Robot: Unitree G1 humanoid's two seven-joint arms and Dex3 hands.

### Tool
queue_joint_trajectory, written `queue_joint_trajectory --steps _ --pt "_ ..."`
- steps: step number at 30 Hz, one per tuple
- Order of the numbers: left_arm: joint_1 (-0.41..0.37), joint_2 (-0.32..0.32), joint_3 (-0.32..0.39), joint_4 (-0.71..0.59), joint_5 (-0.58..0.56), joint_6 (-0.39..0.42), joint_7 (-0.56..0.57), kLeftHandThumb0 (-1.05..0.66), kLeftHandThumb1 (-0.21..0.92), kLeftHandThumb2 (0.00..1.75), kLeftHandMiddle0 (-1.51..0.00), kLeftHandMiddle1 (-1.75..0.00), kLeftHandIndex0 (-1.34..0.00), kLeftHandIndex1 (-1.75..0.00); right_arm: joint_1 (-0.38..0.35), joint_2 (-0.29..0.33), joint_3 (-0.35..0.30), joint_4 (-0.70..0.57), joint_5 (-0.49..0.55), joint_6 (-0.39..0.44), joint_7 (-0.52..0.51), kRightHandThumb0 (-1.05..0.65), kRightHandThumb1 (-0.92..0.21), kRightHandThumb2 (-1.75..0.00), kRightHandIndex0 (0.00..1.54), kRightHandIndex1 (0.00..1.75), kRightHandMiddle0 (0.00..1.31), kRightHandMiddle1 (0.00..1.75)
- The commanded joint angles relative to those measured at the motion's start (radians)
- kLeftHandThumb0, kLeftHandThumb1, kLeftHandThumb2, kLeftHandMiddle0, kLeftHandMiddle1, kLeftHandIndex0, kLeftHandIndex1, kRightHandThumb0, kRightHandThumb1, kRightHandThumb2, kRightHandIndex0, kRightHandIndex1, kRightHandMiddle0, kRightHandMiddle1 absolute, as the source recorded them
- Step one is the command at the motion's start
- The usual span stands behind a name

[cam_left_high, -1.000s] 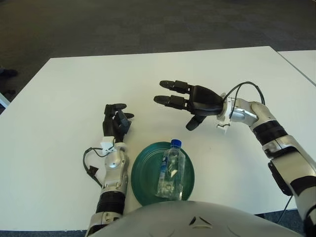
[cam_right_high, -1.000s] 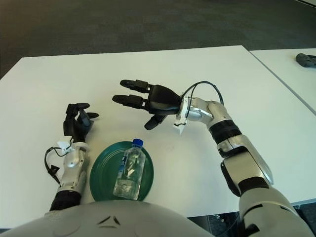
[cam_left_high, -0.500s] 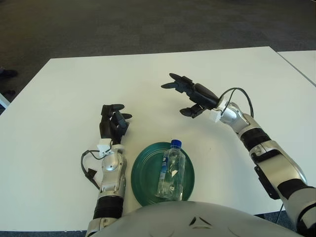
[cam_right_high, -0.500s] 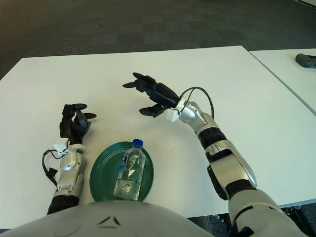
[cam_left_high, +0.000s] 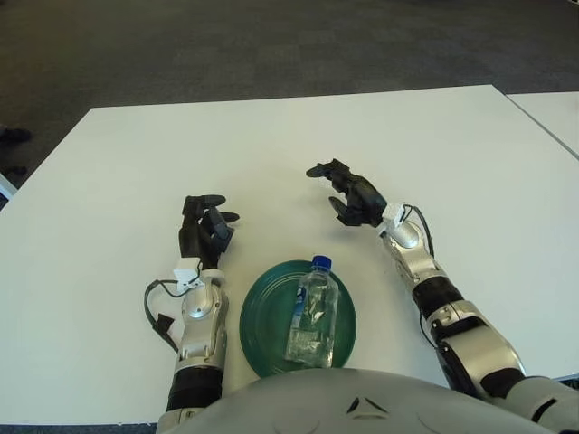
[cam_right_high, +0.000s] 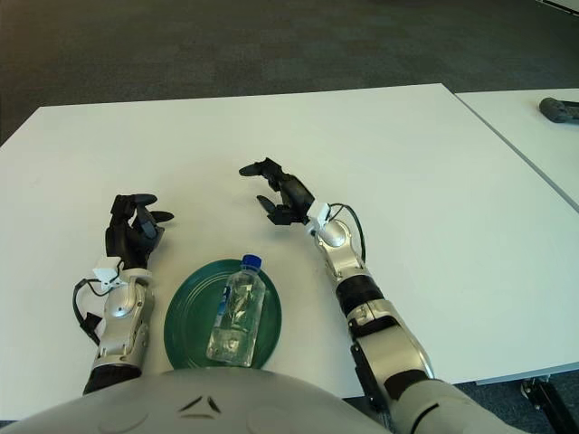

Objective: Put the bottle into the plate.

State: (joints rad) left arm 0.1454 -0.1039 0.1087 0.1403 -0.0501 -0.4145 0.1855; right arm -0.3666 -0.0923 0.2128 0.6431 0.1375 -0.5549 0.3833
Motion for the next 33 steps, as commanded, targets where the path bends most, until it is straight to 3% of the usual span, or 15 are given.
queue_joint_trajectory --steps 1,4,7,9,12,15,18,22,33 --pt "0.003 0.017 0.015 -0.003 -0.004 -0.002 -0.015 -0.69 0.92 0.87 -0.60 -1.62 -0.36 -1.67 0.022 0.032 -0.037 -0.055 0.023 0.051 -0.014 -0.60 -0.92 -0.50 0.72 0.18 0.27 1.00" --pt "-0.005 0.018 0.021 0.013 -0.001 -0.007 -0.015 -0.70 0.92 0.87 -0.60 -1.64 -0.37 -1.67 0.046 0.053 -0.058 -0.079 0.015 0.080 -0.042 -0.59 -0.92 -0.46 0.68 0.32 0.30 1.02" --pt "-0.011 0.022 0.029 0.022 -0.005 -0.011 -0.019 -0.70 0.92 0.86 -0.59 -1.67 -0.38 -1.68 0.064 0.074 -0.073 -0.104 0.006 0.111 -0.073 -0.56 -0.90 -0.47 0.61 0.61 0.33 1.07" --pt "-0.014 0.023 0.033 0.024 -0.005 -0.012 -0.022 -0.71 0.92 0.85 -0.59 -1.68 -0.38 -1.69 0.071 0.084 -0.082 -0.119 0.002 0.128 -0.087 -0.44 -0.91 -0.42 0.57 0.84 0.33 1.38" --pt "-0.016 0.026 0.036 0.022 -0.011 -0.013 -0.030 -0.72 0.92 0.85 -0.58 -1.69 -0.37 -1.69 0.074 0.103 -0.097 -0.131 -0.005 0.132 -0.118 -0.39 -0.90 -0.38 0.60 1.03 0.38 1.48" --pt "-0.019 0.024 0.035 0.022 -0.013 -0.015 -0.035 -0.74 0.92 0.84 -0.57 -1.70 -0.36 -1.70 0.068 0.118 -0.114 -0.121 -0.014 0.116 -0.145 -0.13 -0.68 -0.68 0.61 1.30 0.43 1.48" --pt "-0.023 0.021 0.033 0.026 -0.019 -0.022 -0.042 -0.75 0.92 0.83 -0.56 -1.73 -0.35 -1.71 0.062 0.132 -0.131 -0.079 -0.030 0.082 -0.179 -0.05 -0.49 -0.96 0.62 1.49 0.46 1.52" --pt "-0.024 0.024 0.036 0.027 -0.038 -0.032 -0.060 -0.76 0.92 0.81 -0.58 -1.74 -0.36 -1.72 0.064 0.151 -0.142 -0.024 -0.053 0.049 -0.215 -0.02 -0.37 -1.17 0.64 1.63 0.47 1.58" --pt "-0.016 0.031 0.047 0.022 -0.046 -0.031 -0.073 -0.78 0.92 0.76 -0.59 -1.74 -0.39 -1.70 0.093 0.191 -0.157 0.013 -0.092 0.018 -0.294 -0.01 -0.19 -1.44 0.71 1.74 0.54 1.64"
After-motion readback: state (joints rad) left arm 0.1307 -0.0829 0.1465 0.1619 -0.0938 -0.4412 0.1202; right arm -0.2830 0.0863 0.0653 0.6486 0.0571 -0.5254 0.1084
